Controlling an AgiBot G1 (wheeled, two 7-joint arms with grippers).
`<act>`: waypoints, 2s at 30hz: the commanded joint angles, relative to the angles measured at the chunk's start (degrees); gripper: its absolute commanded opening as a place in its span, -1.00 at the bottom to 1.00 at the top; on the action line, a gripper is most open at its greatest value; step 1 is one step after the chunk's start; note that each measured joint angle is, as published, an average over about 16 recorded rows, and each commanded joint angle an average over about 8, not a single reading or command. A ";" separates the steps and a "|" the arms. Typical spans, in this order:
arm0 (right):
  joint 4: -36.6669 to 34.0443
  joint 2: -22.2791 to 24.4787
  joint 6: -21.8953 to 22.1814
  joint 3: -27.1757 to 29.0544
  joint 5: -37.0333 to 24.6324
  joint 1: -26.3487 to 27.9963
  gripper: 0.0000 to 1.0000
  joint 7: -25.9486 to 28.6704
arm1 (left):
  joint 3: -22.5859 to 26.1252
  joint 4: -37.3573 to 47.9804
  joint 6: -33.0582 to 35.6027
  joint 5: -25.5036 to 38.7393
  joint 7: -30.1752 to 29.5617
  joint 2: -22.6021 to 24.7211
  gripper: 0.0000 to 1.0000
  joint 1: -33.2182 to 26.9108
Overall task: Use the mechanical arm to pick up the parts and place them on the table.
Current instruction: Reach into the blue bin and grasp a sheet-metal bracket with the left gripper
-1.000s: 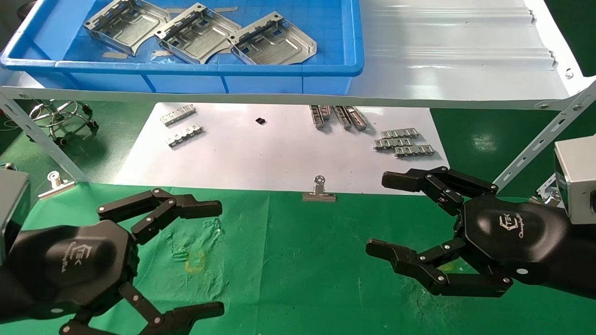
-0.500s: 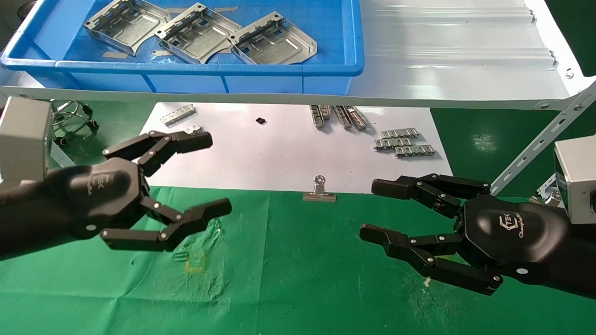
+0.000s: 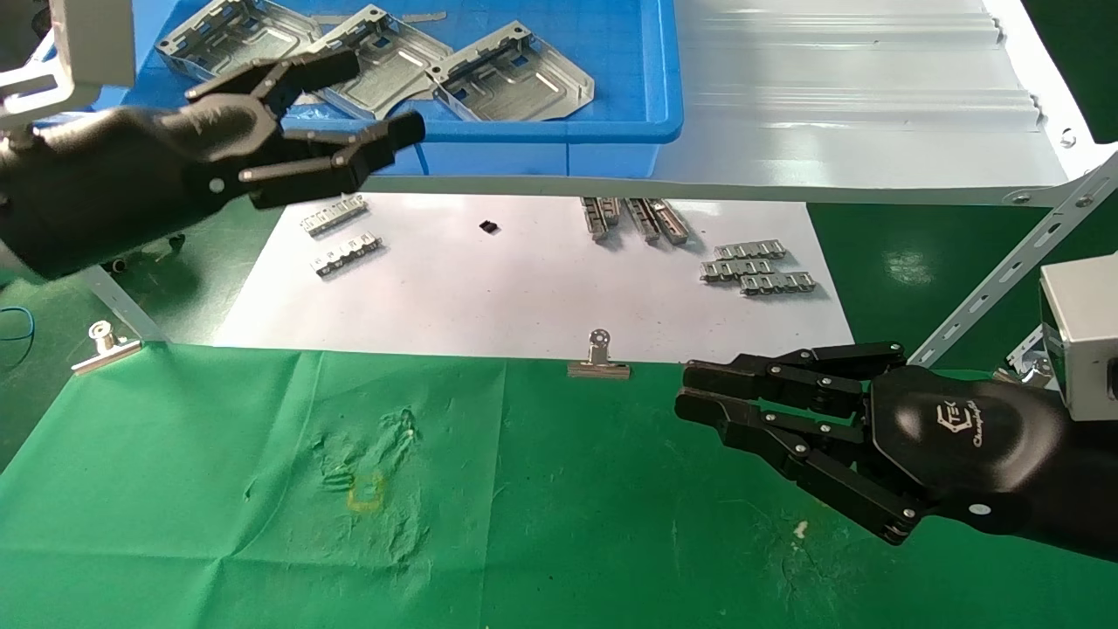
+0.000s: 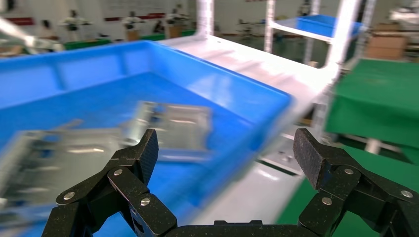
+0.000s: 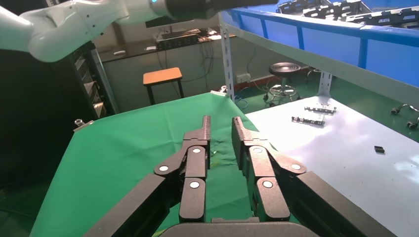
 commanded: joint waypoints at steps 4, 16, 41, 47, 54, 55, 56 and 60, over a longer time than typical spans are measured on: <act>0.00 0.00 0.00 0.00 0.00 0.00 -1.00 0.00 | 2.57 7.69 -2.66 4.79 -1.33 3.24 1.00 -7.53; 0.00 0.00 0.00 0.00 0.00 0.00 -1.00 0.00 | 10.12 30.32 -3.16 17.44 -0.20 10.18 1.00 -25.92; 0.00 0.00 0.00 0.00 0.00 0.00 -1.00 0.00 | 12.58 51.61 -10.37 21.97 8.75 16.79 -1.00 -35.33; 0.00 0.00 0.00 0.00 0.00 0.00 -1.00 0.00 | 12.52 52.72 -13.08 21.95 9.68 17.74 -1.00 -35.36; 0.00 0.00 0.00 0.00 0.00 0.00 -1.00 0.00 | 12.37 53.21 -13.21 21.75 10.34 18.15 -1.00 -35.37; 0.00 0.00 0.00 0.00 0.00 0.00 -1.00 0.00 | 12.35 53.25 -13.05 21.71 10.42 18.16 -1.00 -35.37; 0.00 0.00 0.00 0.00 0.00 0.00 -1.00 0.00 | 12.33 53.29 -12.88 21.68 10.50 18.17 -1.00 -35.36; 0.00 0.00 0.00 0.00 0.00 0.00 -1.00 0.00 | 12.26 53.47 -12.34 21.58 10.76 18.20 -1.00 -35.33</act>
